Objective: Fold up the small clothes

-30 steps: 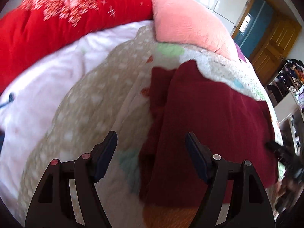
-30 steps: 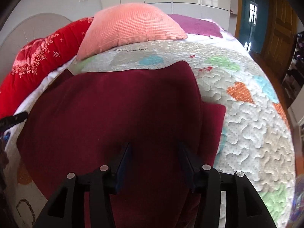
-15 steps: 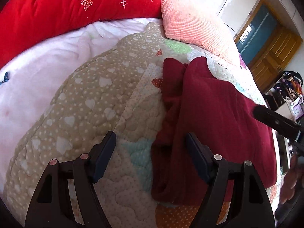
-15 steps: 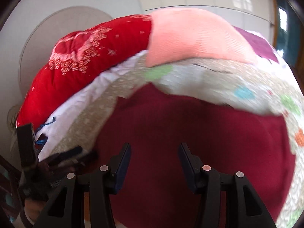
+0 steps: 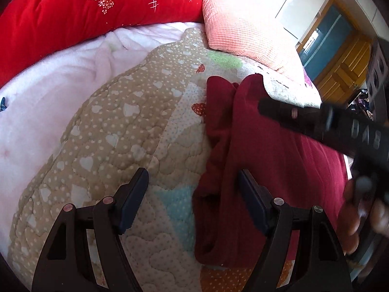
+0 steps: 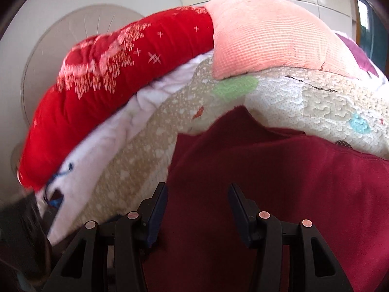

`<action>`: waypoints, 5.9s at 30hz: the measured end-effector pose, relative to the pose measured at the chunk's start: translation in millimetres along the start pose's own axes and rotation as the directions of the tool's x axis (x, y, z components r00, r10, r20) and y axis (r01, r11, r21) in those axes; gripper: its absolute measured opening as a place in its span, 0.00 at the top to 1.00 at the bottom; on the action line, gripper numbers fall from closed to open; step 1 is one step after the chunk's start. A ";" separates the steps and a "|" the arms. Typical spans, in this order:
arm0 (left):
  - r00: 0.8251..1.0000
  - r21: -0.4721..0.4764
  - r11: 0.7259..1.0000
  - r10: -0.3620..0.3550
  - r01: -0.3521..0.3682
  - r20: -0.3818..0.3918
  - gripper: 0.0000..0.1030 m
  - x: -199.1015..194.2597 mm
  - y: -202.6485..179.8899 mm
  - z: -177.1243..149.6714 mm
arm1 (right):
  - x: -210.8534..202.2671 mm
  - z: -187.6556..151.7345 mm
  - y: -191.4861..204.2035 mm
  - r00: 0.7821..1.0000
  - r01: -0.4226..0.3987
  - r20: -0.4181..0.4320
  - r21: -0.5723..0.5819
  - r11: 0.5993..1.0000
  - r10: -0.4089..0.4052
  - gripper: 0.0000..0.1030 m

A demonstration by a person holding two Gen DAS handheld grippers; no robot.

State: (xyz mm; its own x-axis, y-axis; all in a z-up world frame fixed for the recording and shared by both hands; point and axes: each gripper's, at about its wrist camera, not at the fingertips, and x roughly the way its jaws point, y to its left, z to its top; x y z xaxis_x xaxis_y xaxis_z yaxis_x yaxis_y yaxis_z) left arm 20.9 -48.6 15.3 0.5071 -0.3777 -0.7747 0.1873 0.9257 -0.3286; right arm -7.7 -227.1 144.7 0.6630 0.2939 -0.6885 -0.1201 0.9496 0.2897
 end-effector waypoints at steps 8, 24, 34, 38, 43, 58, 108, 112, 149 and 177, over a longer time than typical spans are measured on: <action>1.000 -0.010 1.000 -0.010 0.010 -0.008 0.25 1.9 1.7 1.3 | 21.5 27.6 6.2 0.999 0.048 0.014 -0.046 0.998 -0.047 0.52; 1.000 -0.013 1.000 -0.016 0.015 -0.017 0.24 3.9 1.7 1.7 | 3.2 4.0 -20.9 0.998 -0.053 -0.022 0.014 0.999 0.053 0.52; 1.000 -0.012 1.000 0.006 -0.006 -0.008 0.24 4.5 -0.6 0.1 | -67.3 -59.7 -94.7 0.995 0.096 0.019 0.067 0.993 -0.097 0.49; 1.000 -0.005 1.000 0.017 -0.017 -0.006 0.24 5.5 -1.7 -0.4 | -64.8 -67.2 -102.6 0.996 0.091 -0.004 0.094 0.991 -0.091 0.47; 1.000 -0.001 1.000 0.018 -0.018 -0.007 0.23 6.7 -2.5 0.3 | -60.9 -70.7 -97.0 0.995 0.101 -0.011 0.074 0.992 -0.100 0.44; 1.000 0.002 1.000 0.014 -0.014 -0.011 0.23 6.1 -1.3 0.6 | -65.3 -69.9 -76.1 0.997 0.072 0.031 0.048 0.996 -0.074 0.34; 0.961 -0.001 0.962 -0.274 0.274 -0.024 0.73 -2.6 -25.9 -2.1 | 16.8 31.5 4.9 0.982 -0.060 -0.183 -0.037 0.997 0.052 0.25; 0.959 -0.014 0.960 -0.281 0.281 -0.027 0.73 -5.6 -23.3 -7.2 | 32.9 35.4 18.7 0.974 -0.030 -0.229 -0.112 0.993 0.003 0.25; 0.959 0.038 0.959 -0.281 0.282 -0.030 0.71 -34.6 -54.7 -19.7 | -4.2 16.9 -3.5 0.999 -0.041 -0.020 -0.082 0.996 0.039 0.83; 0.878 0.377 0.798 -0.377 0.470 -0.296 0.75 -49.8 -284.8 -89.2 | -136.5 -69.9 -255.9 0.993 0.008 0.113 0.308 0.951 -0.045 0.82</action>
State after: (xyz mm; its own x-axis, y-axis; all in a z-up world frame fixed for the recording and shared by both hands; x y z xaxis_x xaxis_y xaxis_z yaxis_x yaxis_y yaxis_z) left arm -132.7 -295.4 99.2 0.1259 -0.6869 -0.7158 0.7050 0.5695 -0.4226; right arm -119.1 -502.6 118.0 0.7466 0.2367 -0.6217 0.1191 0.8719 0.4750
